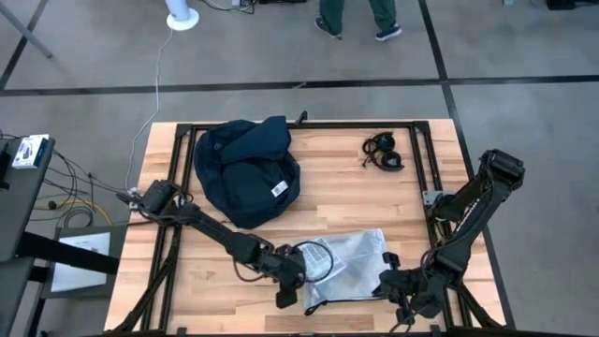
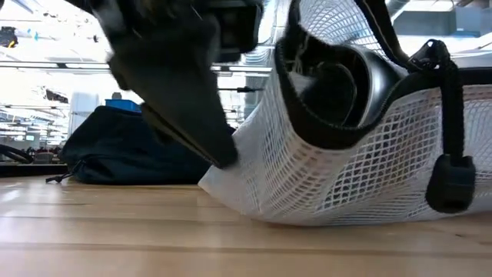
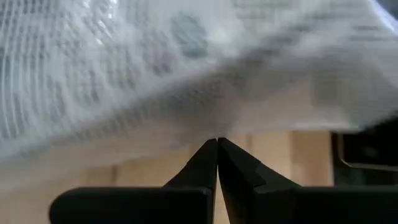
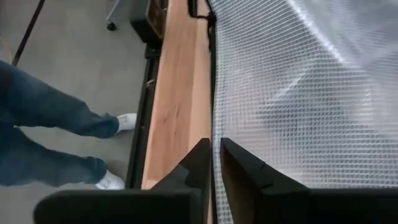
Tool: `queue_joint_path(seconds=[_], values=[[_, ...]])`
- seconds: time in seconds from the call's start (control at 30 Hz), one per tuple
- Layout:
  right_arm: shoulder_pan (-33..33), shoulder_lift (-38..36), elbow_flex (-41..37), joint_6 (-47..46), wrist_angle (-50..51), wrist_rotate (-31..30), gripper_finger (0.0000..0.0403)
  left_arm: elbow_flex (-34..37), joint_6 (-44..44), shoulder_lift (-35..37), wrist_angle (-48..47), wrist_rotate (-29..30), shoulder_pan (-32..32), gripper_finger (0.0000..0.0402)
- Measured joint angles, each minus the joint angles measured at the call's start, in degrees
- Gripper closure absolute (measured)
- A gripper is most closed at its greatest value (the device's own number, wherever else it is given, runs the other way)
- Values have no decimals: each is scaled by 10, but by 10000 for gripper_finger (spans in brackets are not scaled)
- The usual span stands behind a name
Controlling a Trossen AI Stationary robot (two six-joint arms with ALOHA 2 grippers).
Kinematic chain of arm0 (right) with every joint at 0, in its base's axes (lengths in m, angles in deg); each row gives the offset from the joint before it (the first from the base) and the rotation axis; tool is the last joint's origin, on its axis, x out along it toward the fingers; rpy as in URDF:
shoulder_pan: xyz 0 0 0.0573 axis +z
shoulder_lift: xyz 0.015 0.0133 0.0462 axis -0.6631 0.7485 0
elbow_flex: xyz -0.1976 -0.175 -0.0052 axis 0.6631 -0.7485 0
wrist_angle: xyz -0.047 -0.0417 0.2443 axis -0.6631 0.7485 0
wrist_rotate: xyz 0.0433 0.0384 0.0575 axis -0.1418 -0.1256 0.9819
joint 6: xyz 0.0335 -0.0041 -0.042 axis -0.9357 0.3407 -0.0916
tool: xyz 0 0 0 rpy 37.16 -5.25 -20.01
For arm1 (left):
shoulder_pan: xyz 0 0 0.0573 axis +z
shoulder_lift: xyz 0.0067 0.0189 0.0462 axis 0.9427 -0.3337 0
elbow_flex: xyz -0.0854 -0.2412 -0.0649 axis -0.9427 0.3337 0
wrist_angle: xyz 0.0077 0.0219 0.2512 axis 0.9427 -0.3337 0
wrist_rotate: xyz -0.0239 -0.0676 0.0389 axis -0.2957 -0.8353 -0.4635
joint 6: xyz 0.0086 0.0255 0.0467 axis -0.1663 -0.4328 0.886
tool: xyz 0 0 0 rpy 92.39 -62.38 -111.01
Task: Unpack backpack
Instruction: Close the white zip lock bag
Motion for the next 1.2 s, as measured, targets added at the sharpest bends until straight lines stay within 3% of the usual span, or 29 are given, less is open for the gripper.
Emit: queue_joint_path(seconds=[0.23,0.4,0.6,0.77,0.87,1.03,1.2], values=[[0,0,0,0,0,0,401,0,58,-1,-33,28,86,401],[-5,3,0,2,-8,-1,385,0,56,19,-30,0,124,401],[-21,3,10,3,-36,-2,340,0,35,40,-56,8,88,401],[-22,19,90,36,13,-17,362,0,41,95,-143,80,28,401],[-29,62,158,42,106,-29,394,0,76,138,-157,90,1,401],[-49,178,269,47,233,-32,400,-1,167,181,-151,91,-37,401],[-65,275,354,37,266,-28,392,-1,203,181,-157,89,-35,401]])
